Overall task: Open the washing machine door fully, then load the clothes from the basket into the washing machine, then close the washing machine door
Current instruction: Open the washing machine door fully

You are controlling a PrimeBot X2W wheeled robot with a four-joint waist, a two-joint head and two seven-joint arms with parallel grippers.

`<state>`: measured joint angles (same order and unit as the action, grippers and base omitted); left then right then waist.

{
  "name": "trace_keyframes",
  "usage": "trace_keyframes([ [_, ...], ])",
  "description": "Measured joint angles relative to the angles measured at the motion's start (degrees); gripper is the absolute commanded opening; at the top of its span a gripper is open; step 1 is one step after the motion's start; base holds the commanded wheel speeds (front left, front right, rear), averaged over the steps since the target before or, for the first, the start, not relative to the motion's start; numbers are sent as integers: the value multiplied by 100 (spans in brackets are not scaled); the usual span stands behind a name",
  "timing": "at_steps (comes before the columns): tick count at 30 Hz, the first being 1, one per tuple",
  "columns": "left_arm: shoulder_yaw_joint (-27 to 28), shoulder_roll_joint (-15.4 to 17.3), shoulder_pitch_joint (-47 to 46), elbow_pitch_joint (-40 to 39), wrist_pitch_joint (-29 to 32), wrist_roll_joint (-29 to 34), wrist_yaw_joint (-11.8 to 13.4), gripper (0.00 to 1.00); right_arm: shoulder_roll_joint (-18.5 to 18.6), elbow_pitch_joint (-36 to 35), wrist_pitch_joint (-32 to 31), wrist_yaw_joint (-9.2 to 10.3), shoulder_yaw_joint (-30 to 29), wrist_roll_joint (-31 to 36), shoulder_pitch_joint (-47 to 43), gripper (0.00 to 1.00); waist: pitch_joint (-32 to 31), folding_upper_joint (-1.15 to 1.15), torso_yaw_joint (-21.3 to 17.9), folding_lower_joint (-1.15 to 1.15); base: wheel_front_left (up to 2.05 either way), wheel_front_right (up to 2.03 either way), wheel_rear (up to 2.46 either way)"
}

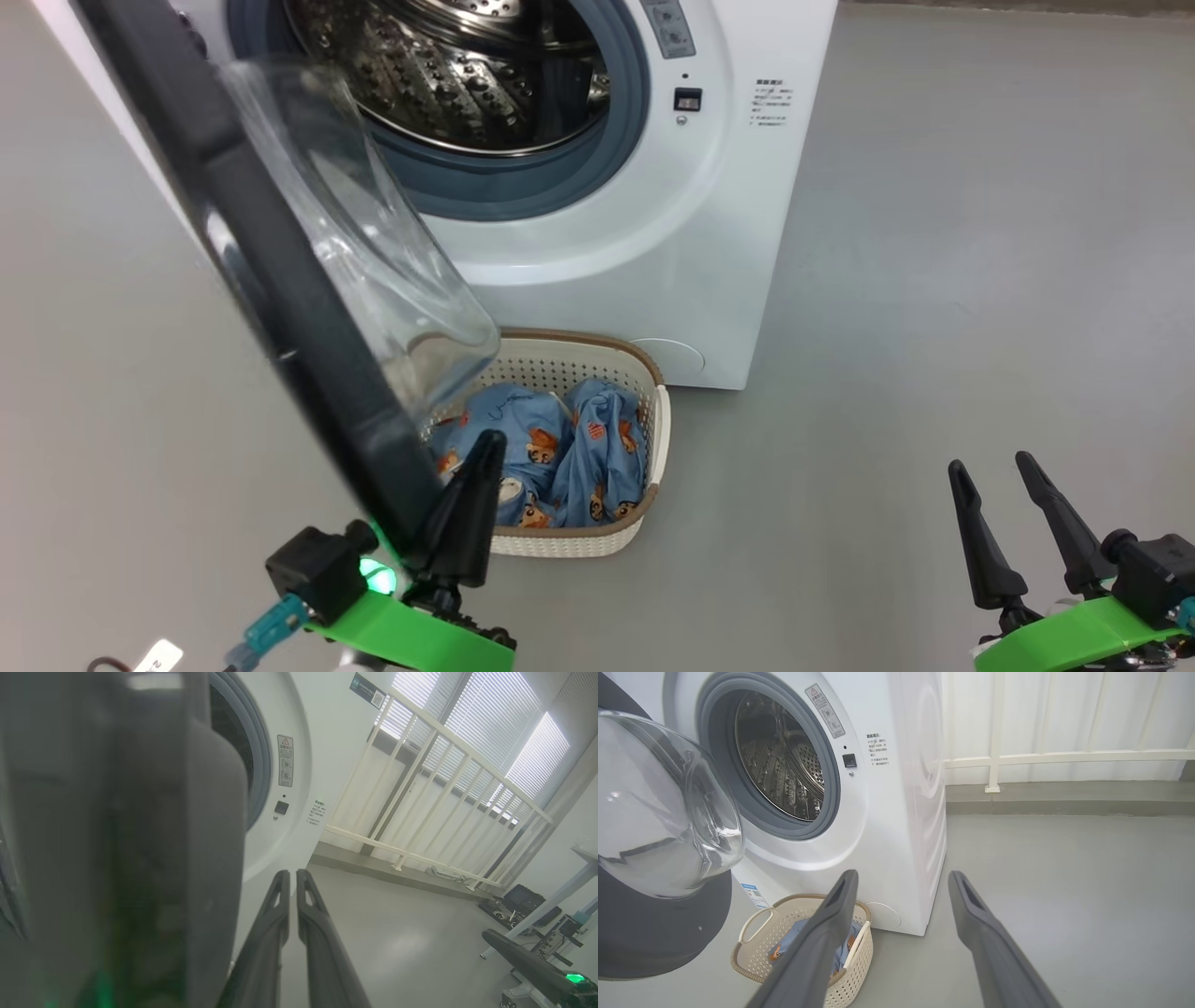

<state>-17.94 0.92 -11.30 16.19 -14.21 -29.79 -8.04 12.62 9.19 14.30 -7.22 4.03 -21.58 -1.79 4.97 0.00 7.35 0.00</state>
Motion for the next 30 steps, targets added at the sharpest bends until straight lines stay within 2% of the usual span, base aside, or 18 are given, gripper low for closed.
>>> trace_keyframes([
  [13,207,154,283,-240,-18,174,58,0,30,-18,0,0,-19,8,0,100,14,0,332,0,0,0,0],
  [30,561,478,600,-491,9,174,477,0,60,-21,0,0,-14,8,-2,100,-88,0,705,1,0,0,0],
])
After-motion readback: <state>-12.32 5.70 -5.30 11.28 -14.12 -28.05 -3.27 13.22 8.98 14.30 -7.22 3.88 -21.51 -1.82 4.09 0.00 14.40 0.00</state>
